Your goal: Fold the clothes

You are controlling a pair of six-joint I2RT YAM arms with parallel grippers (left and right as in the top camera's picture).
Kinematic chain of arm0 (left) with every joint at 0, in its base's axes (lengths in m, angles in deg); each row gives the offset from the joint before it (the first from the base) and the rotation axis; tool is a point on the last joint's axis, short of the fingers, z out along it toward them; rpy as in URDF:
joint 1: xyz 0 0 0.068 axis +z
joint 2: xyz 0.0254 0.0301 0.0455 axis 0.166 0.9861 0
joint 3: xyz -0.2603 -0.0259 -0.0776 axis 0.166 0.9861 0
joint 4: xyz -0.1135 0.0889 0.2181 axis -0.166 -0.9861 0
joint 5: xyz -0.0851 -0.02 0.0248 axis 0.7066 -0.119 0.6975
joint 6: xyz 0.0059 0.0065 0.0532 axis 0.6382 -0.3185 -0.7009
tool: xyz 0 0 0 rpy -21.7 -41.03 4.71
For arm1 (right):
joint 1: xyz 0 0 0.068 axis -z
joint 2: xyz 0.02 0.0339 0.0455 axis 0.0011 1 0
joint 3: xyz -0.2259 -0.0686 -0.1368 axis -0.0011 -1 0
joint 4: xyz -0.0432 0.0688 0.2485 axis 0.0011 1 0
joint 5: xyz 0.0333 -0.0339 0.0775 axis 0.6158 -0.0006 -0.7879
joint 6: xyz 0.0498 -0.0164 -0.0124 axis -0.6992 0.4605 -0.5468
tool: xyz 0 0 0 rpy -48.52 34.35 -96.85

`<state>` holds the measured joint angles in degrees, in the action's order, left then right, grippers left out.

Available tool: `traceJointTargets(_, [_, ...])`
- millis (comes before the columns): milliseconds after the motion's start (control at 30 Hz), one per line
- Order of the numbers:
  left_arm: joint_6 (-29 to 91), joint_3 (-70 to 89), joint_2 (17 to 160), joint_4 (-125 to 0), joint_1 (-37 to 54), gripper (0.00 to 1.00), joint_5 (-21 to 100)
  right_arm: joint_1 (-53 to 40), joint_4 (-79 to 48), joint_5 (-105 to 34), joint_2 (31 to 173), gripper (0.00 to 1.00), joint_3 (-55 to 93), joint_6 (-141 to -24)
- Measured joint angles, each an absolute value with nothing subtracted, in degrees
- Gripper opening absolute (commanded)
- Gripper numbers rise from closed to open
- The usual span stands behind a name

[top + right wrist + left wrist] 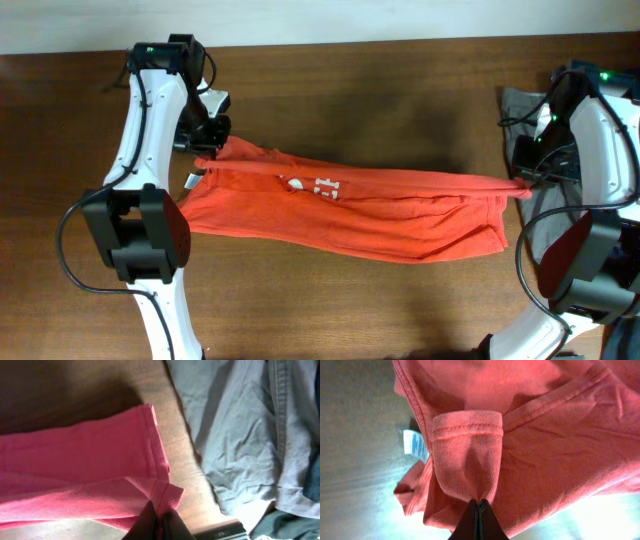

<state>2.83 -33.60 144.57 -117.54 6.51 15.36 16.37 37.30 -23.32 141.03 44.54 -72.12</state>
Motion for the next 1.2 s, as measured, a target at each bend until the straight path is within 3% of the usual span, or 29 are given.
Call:
traceJointTargets(233, [2.9, -33.6, 144.6, -120.7, 6.5, 0.01, 14.7, 16.4, 39.2, -22.6, 141.0, 0.11, 44.5, -72.1])
traceJointTargets(600, [2.8, -33.6, 144.6, -124.4, 6.5, 0.22, 13.9, 16.4, 41.2, -21.4, 141.0, 0.20, 44.5, -71.9])
traceJointTargets(667, [2.8, -33.6, 144.6, -124.4, 6.5, 0.24, 13.8, 16.4, 41.3, -21.0, 141.0, 0.26, 44.5, -71.9])
traceJointTargets(867, [2.8, -33.6, 144.6, -122.3, 6.5, 0.46, 13.4, 16.4, 39.9, -22.4, 141.0, 0.51, 44.5, -71.9])
traceJointTargets(967, [2.9, -33.6, 144.6, -118.4, 6.5, 0.52, 13.5, 16.4, 36.9, -26.8, 141.0, 0.64, 44.5, -70.7])
traceJointTargets(1067, [3.0, -33.6, 144.6, -114.6, 6.5, 0.50, 14.6, 16.4, 34.3, -32.1, 141.0, 0.67, 44.5, -69.4])
traceJointTargets(1100, [3.0, -33.6, 144.6, -113.8, 6.5, 0.42, 15.1, 16.4, 33.7, -33.6, 141.0, 0.68, 44.5, -69.1])
traceJointTargets(1133, [3.0, -33.6, 144.6, -113.2, 6.5, 0.41, 15.5, 16.4, 33.2, -35.3, 141.0, 0.69, 44.5, -68.9])
traceJointTargets(1200, [2.9, -33.6, 144.6, -112.4, 6.5, 0.41, 16.3, 16.4, 32.6, -37.9, 141.0, 0.77, 44.5, -68.8])
